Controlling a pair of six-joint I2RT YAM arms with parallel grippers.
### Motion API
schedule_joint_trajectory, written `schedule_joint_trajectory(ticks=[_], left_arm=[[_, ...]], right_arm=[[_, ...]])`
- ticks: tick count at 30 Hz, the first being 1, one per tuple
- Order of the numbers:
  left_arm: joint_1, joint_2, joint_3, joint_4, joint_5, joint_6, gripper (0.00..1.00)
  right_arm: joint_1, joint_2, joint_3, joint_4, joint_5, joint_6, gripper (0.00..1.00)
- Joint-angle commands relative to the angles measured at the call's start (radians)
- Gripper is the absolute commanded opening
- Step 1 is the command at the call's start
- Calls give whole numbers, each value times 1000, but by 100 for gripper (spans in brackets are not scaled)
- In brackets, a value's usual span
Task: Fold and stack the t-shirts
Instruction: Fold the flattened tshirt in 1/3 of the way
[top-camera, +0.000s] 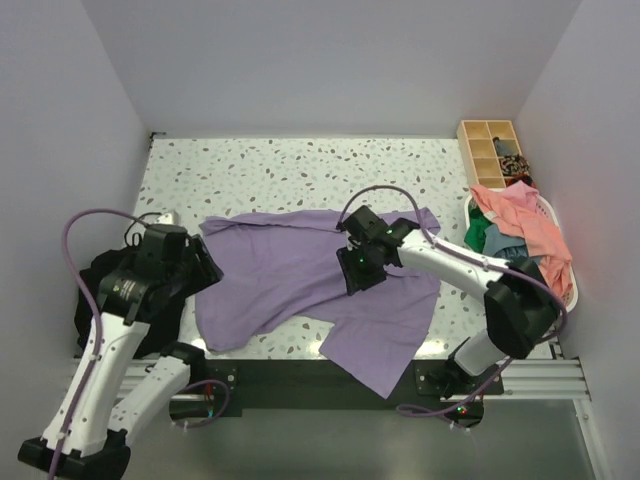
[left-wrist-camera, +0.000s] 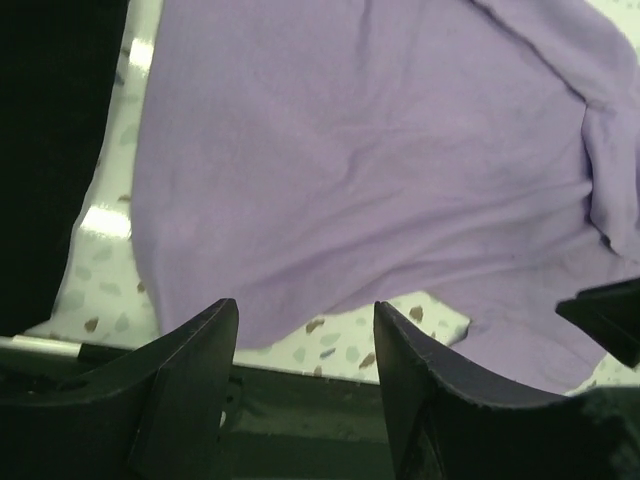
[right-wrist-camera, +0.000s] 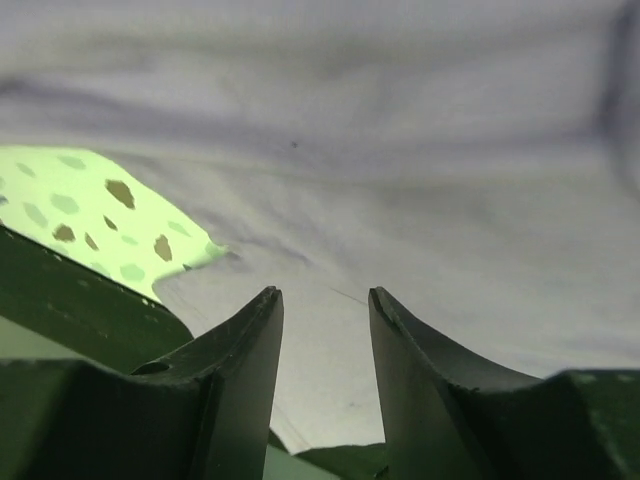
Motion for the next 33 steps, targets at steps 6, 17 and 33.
schedule_joint_trajectory(ticks=[6,17,33], left_arm=[[-2,380,-262,778,-48,92,65],[-2,850,-151,1137,-65,150,62],[24,1363,241,1142,-80,247,58]], right_arm=[[-176,55,232,107,234,11,47],[-368,353,336,171,234,26,46],[-489,746,795,89,214,17,46]])
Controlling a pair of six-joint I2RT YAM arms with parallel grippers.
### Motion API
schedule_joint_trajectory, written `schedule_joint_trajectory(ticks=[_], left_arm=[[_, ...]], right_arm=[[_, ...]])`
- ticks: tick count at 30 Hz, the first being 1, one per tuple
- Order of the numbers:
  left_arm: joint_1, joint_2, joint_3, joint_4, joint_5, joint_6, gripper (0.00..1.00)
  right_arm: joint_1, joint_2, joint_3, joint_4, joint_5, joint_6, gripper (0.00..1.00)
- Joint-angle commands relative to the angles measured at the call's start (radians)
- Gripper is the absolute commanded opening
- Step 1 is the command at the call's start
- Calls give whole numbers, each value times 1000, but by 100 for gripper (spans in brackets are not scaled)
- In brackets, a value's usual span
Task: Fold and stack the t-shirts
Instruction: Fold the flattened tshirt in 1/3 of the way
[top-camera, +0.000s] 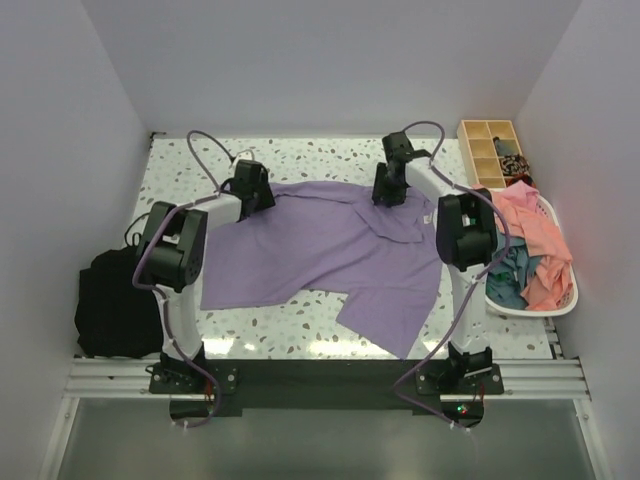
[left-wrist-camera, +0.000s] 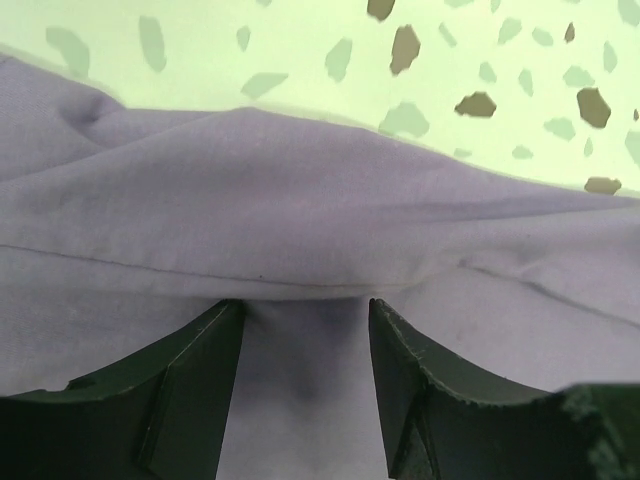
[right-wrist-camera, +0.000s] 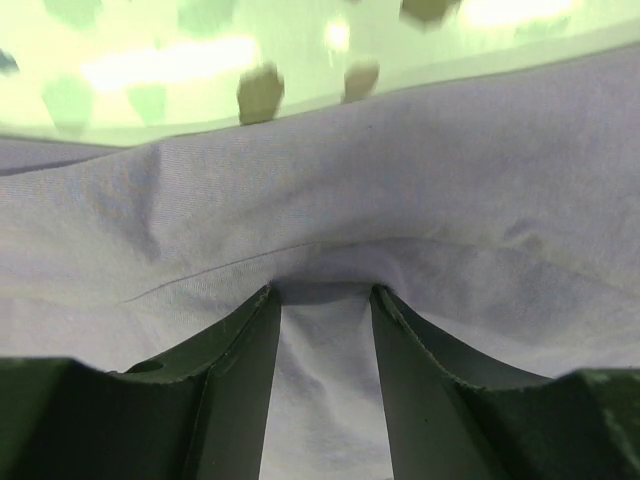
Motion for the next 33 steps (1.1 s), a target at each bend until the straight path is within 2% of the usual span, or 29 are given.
schedule_joint_trajectory(ticks=[1,3,7,9,11,14,21,24,33], left_arm=[[18,92,73,-86,21,39,58],[18,77,80,-100,29,38,59],[18,-22,29,-76,89,25,65],[18,-117,-23,-44,107,21,76],[24,-189,-37,-50,72,19,82],[55,-223,-37,-102,2,13,82],[204,-184,-57,-96,34,-21,83],[228,-139,-28,-131,35,-24,83],[259,-67,5,-102,83,-47,83]], right_arm=[[-15,111,107,5,-17,-47,47],[-15,95,98,43,-56,-67,47],[-15,-64,-3,138,-139,-82,47],[-17,-129,-66,177,-157,-90,48],[-17,-204,-95,182,-172,-96,48],[-15,-278,-144,180,-166,-92,49],[-15,-335,-230,163,-154,-58,49],[-15,-344,-259,151,-149,-44,49],[-15,-361,-318,163,-152,-49,49]])
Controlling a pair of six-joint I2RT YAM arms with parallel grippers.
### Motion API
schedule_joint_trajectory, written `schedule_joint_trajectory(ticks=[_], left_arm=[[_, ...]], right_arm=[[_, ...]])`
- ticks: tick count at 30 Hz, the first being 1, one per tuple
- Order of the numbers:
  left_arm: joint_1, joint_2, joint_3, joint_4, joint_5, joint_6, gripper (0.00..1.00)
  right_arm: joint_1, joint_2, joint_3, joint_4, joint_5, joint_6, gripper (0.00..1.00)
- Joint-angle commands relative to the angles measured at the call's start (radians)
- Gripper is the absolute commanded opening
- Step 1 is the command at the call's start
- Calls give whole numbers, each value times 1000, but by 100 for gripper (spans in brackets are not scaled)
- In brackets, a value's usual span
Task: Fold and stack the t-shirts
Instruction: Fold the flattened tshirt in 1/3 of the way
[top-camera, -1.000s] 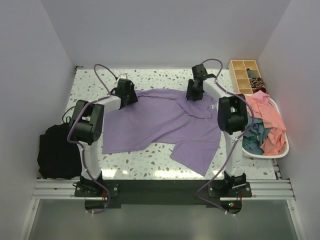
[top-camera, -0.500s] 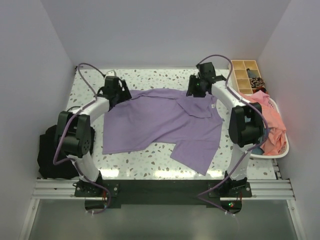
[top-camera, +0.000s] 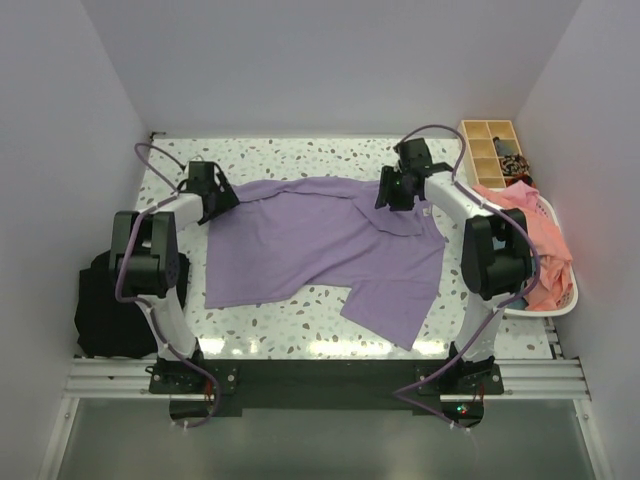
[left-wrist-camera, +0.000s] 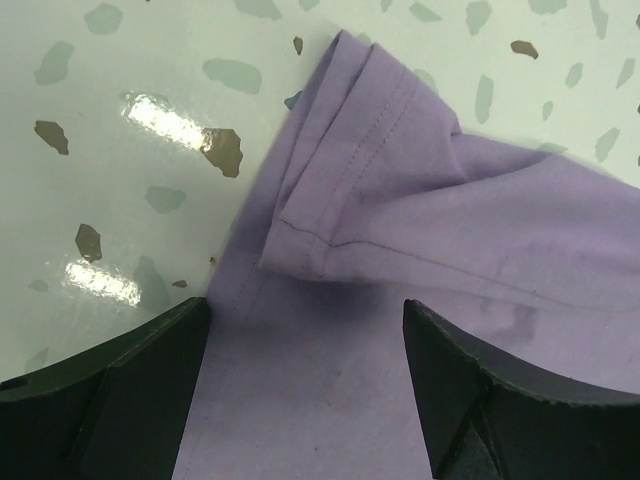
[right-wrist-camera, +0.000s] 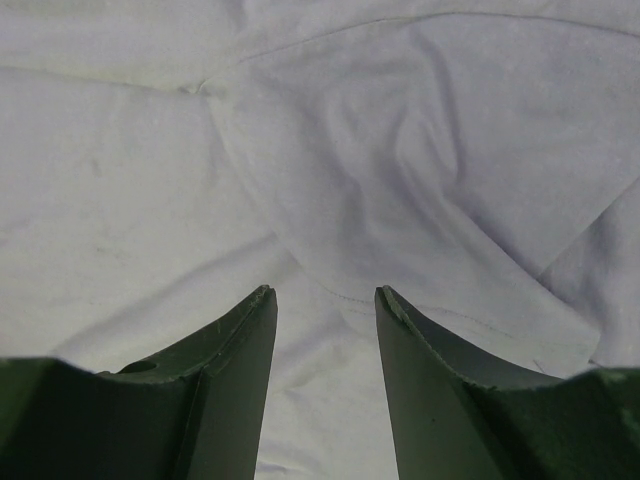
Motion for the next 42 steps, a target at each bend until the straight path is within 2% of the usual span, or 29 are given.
schedule_joint_trajectory(ticks=[1,17,27,33,36,42], left_arm=[[15,32,51,24,25,-29,83],[18,78,116,70,22,-52,82],[41,28,59,145,25,-107,80],[58,15,-2,217,112,-188,80],[59,52,17,202,129,-198,80],[65,83,7,260,177,-247,71]], right_arm=[[2,-32,-6,18,2,8,49],[1,-29,-69,30,18,5,49],[-7,-31,-75,27,29,0,49],[-7,-23,-74,23,31,-1,49],[-7,-17,-72,21,32,-1,49],[-12,-31,-86,14,90,3,49]])
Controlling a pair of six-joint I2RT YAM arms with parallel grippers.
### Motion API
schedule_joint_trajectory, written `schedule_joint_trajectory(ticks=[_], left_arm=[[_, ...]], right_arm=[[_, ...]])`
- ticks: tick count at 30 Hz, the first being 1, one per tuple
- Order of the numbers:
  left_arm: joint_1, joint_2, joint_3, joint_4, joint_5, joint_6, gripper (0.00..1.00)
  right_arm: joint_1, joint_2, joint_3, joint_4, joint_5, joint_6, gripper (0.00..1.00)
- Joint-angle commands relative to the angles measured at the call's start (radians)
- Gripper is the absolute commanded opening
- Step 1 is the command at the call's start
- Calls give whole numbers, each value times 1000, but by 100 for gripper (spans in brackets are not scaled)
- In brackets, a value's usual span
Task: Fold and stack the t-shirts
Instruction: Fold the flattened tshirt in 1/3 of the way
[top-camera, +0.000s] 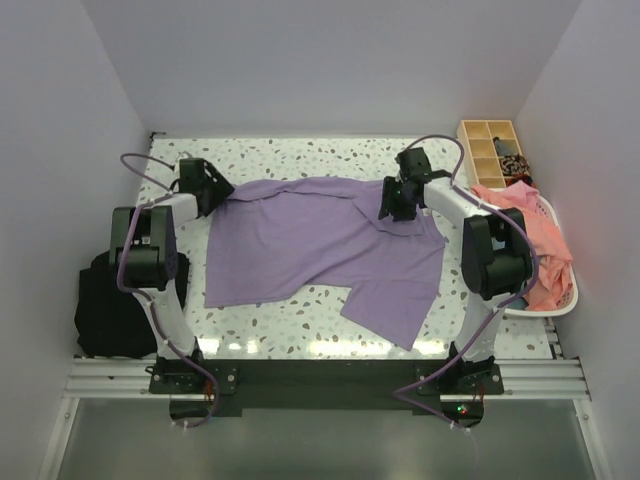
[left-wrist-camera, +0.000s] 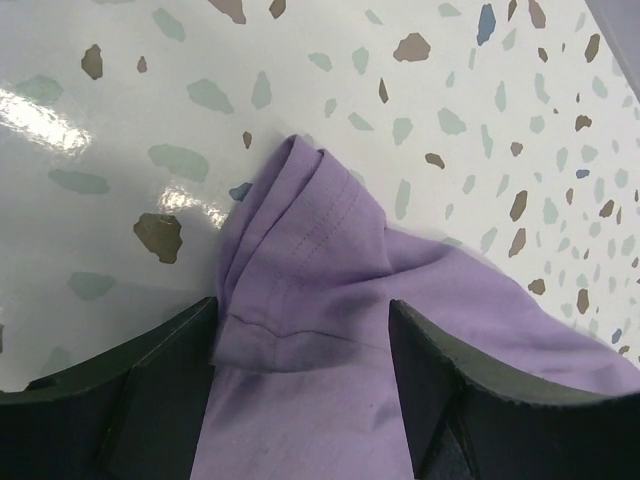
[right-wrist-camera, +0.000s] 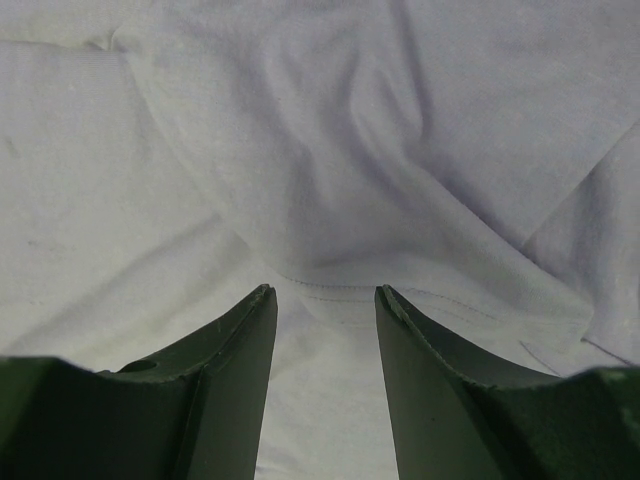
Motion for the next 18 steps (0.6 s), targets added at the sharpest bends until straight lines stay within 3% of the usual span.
schedule_joint_trajectory(ticks=[1,7,9,12,18], left_arm=[[7,17,-5,82,56,-47,68],[8,-28,-9,74,26,-32,49],[8,-44,-12,73,20,-13,32],[10,-71,-14,62,20,1,22],[10,-122,-20,36,-17,39,24]], right_arm=[[-9,-41,-16,1,74,5,48],[-104,-121,-116,50,105,112,49],[-141,-126,-132,52,101,149,49],[-172,-120,-147,61,85,171,49],[-195,-80,-142,82,32,174,49]])
